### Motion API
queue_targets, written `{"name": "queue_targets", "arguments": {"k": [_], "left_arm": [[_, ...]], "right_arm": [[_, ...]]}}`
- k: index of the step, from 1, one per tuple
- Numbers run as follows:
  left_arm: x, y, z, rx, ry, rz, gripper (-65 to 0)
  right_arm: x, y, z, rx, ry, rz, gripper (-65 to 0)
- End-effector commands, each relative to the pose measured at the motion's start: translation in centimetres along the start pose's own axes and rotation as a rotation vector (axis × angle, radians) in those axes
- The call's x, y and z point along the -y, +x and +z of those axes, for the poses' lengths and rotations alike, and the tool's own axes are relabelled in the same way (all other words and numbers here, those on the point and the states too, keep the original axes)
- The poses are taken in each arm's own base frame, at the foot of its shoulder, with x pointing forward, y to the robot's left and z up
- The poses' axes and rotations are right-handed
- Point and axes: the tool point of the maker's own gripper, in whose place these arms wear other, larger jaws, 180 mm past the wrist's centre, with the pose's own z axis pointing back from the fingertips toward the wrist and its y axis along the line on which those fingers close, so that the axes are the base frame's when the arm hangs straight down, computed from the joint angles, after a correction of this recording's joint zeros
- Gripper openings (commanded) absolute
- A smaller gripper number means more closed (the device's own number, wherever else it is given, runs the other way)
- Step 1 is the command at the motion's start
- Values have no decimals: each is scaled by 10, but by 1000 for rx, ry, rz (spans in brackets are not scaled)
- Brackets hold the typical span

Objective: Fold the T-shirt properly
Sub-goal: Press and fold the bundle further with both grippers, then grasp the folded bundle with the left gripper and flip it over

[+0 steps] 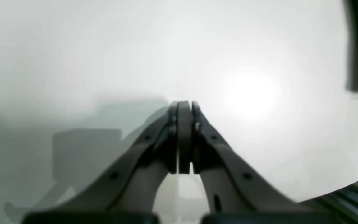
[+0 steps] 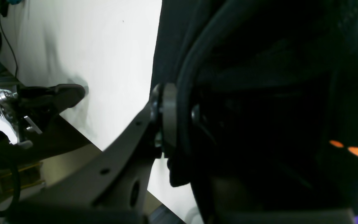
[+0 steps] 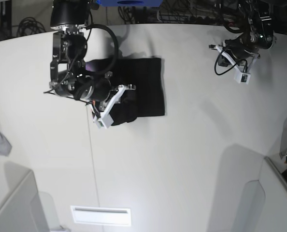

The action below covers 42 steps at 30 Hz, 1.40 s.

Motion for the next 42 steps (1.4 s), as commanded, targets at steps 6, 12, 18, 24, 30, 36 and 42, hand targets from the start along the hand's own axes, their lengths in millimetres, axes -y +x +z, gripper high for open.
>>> {"name": "queue_targets", "arguments": {"k": [6, 12, 18, 24, 30, 36, 42], "left_arm": [[-2, 6, 5, 22, -4, -23, -650], [-5, 4, 7, 19, 3, -19, -650], [-24, 6, 16, 32, 52, -4, -650], [-37, 10, 22, 49, 86, 12, -650], [-37, 10, 22, 49, 86, 12, -650], [-33, 12, 21, 52, 76, 7, -650], [-4, 14, 20, 81, -22, -67, -650]], "right_arm": [[-15, 9, -5, 31, 51, -14, -551], [-18, 11, -6, 35, 58, -16, -291], [-31, 13, -10, 34, 91, -21, -288], [-80, 2, -26, -45, 176, 116, -288], [-129, -5, -34, -100, 249, 293, -288], [-160, 15, 3, 20, 253, 457, -290], [-47, 40, 31, 190, 2, 175, -452]]}}
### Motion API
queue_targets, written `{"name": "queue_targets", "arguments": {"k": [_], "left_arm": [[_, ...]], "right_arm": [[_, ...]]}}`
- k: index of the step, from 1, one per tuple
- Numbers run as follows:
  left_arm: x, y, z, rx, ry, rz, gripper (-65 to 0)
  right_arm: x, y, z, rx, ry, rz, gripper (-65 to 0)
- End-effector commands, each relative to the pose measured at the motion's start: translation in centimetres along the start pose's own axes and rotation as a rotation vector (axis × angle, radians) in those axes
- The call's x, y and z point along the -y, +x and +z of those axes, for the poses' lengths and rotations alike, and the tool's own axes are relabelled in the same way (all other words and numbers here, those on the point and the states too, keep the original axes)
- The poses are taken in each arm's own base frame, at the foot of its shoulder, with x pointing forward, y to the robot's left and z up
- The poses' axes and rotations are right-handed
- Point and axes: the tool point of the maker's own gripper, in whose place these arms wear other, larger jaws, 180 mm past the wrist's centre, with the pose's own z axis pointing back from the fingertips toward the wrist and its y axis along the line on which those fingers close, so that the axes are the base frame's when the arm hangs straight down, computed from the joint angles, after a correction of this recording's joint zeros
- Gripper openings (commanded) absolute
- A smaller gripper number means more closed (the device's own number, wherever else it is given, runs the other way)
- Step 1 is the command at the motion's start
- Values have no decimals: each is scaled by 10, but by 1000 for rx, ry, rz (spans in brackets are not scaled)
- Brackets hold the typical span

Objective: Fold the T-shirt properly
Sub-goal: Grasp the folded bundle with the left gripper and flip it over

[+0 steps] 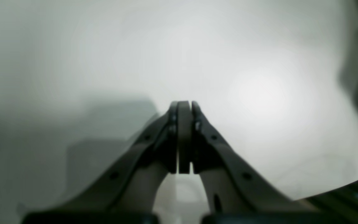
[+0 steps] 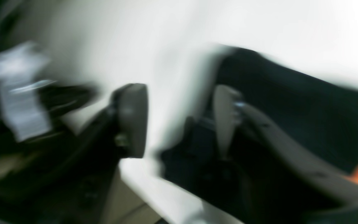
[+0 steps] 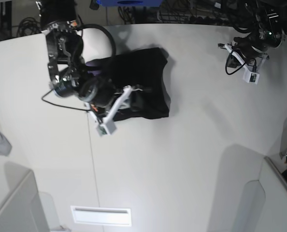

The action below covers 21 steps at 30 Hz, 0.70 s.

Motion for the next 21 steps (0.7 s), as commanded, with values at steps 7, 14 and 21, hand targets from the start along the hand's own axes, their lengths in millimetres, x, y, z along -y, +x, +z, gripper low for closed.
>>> {"name": "queue_targets", "arguments": {"k": [7, 14, 21], "left_arm": [[56, 50, 11, 220, -270, 92, -461], [120, 91, 7, 308, -543, 120, -56], [143, 80, -51, 152, -594, 344, -56]], "right_arm": [[54, -14, 29, 152, -126, -84, -650], [65, -29, 33, 122, -158, -96, -650], [74, -36, 39, 101, -180, -85, -650]]}}
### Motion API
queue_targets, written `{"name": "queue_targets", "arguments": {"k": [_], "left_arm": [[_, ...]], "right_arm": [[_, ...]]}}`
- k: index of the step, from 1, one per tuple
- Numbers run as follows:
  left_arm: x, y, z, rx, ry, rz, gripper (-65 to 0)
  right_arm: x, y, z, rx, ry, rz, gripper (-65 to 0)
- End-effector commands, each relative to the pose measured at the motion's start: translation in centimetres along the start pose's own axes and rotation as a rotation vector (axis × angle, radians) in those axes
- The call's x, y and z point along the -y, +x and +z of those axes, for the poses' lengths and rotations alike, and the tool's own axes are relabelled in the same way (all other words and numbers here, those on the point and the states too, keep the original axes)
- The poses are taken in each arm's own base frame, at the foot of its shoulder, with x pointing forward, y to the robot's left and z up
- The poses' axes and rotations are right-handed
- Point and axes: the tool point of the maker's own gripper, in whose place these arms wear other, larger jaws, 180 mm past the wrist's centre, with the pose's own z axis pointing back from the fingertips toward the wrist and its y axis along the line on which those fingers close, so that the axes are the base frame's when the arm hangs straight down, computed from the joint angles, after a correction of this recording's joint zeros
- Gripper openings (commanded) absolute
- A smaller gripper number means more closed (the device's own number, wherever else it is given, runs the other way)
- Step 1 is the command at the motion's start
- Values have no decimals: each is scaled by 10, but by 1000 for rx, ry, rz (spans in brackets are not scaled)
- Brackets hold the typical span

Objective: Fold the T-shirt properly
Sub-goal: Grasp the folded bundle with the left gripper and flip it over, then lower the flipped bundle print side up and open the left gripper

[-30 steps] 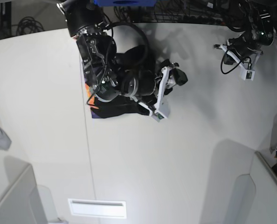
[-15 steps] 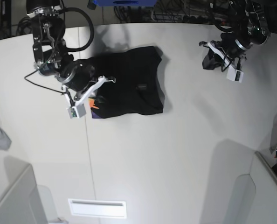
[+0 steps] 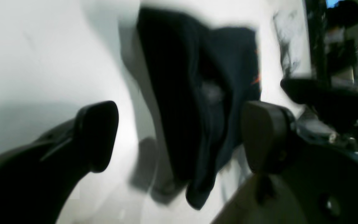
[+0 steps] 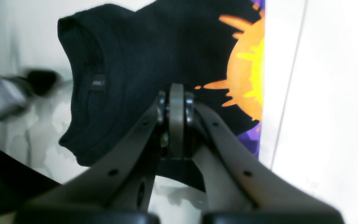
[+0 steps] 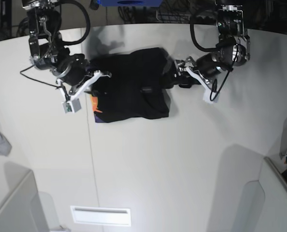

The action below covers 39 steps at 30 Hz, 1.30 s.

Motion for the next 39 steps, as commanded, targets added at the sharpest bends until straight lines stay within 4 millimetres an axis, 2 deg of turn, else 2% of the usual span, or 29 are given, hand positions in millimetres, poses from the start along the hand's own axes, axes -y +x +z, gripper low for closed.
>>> {"name": "queue_targets", "arguments": {"k": [1, 4, 10, 11, 13, 14, 17, 21, 24, 27, 29, 32, 34, 37, 39], "left_arm": [[13, 13, -5, 29, -47, -22, -56], [20, 7, -22, -19, -75, -20, -56], [5, -5, -40, -83, -9, 105, -64], [6, -6, -42, -94, -7, 104, -94], [9, -10, -47, -116, -5, 109, -229], [11, -10, -49, -124, -6, 106, -316], [15, -13, -58, -160, -4, 104, -637], [11, -15, -68, -301, 38, -29, -650], [-5, -10, -65, -418, 110, -132, -650], [-22, 9, -58, -504, 241, -350, -650], [-26, 27, -56, -545, 322, -521, -650], [-20, 45, -67, -615, 408, -823, -650], [-11, 46, -77, -673, 426, -1047, -650], [1, 35, -89, -752, 352, -1364, -650], [4, 30, -94, -763, 314, -1476, -650]], "right_arm": [[-2, 9, 4, 35, 8, 13, -650], [0, 9, 4, 33, 5, 14, -650], [11, 11, 9, 48, -24, -6, -650], [15, 13, 11, 57, -35, -12, -650], [23, 16, 15, 68, -56, -23, -650], [27, 15, 16, 69, -65, -28, -650], [31, 20, 21, 91, -54, 8, -650], [37, 17, 29, 100, -44, 43, -650], [56, 12, 40, 112, -91, 12, -650], [67, 4, 48, 102, -117, 7, -650], [73, 0, 52, 97, -133, -1, -650], [78, -5, 52, 86, -146, -11, -650], [82, -12, 51, 67, -152, -28, -650], [81, -20, 46, 58, -151, -62, -650], [86, -27, 45, 55, -162, -102, -650]]}}
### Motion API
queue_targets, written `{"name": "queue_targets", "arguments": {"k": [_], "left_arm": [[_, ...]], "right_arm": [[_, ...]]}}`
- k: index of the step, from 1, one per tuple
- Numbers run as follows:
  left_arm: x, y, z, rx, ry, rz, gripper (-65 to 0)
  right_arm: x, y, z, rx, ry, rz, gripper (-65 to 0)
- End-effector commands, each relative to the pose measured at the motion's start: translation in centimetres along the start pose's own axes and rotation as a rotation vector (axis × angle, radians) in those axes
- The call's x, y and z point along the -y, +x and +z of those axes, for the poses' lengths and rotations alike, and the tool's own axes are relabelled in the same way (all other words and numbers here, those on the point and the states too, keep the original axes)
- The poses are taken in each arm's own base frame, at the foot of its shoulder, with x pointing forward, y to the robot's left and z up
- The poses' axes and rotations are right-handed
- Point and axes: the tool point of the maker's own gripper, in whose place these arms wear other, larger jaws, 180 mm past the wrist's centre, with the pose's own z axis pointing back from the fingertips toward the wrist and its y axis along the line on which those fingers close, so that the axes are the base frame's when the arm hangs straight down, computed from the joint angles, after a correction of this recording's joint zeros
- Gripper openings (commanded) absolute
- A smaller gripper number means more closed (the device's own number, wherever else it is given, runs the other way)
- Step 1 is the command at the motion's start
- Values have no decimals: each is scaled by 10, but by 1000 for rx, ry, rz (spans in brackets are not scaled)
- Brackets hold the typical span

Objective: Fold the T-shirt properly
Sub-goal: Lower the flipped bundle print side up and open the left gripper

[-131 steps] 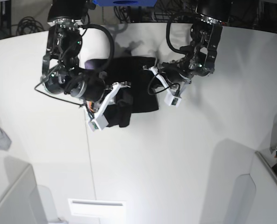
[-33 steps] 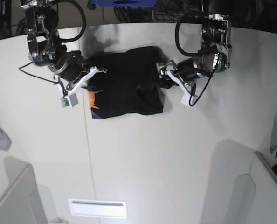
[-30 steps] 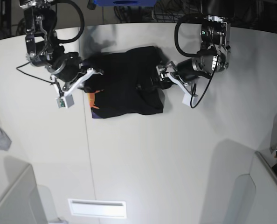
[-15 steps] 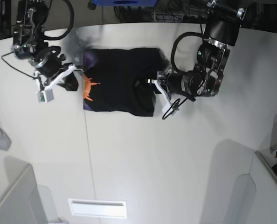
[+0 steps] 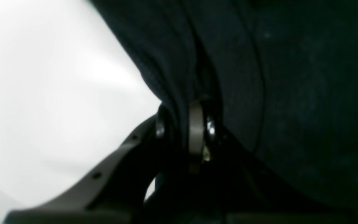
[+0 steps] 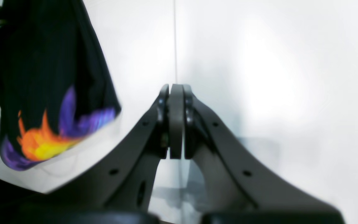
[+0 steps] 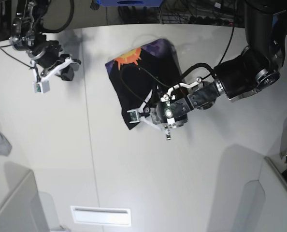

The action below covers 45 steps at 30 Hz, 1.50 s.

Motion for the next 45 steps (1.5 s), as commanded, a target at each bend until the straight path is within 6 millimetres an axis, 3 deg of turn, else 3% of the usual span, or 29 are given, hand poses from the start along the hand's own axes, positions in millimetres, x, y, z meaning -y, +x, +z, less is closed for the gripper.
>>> {"name": "queue_targets", "arguments": {"k": [1, 6, 12, 16, 30, 31, 33, 38, 42, 45], "left_arm": [[-1, 2, 0, 15, 3, -23, -650], [-3, 27, 0, 56, 65, -184, -650], [10, 49, -1, 71, 96, -308, -650], [22, 49, -4, 67, 65, -353, -650], [16, 51, -1, 62, 93, -370, -650], [16, 54, 1, 72, 98, -373, -632], [12, 62, 9, 103, 114, -368, -533], [-18, 87, 46, 224, 199, -293, -303], [-39, 102, 77, 311, 267, -243, -196], [-54, 111, 100, 369, 317, -212, -168]], "right_arm": [[7, 8, 4, 36, -13, -12, -650], [27, -8, 1, 13, -57, -97, -650], [30, -16, -1, -5, -61, -113, -650], [24, -19, -4, -2, -49, -138, -650], [21, -19, -5, -3, -41, -139, -650], [20, -20, -6, -5, -41, -139, -650], [20, -20, -6, -5, -41, -139, -650], [20, -23, -5, -12, -40, -139, -650], [20, -26, -5, -18, -40, -139, -650], [21, -30, -3, -27, -42, -138, -650]]}}
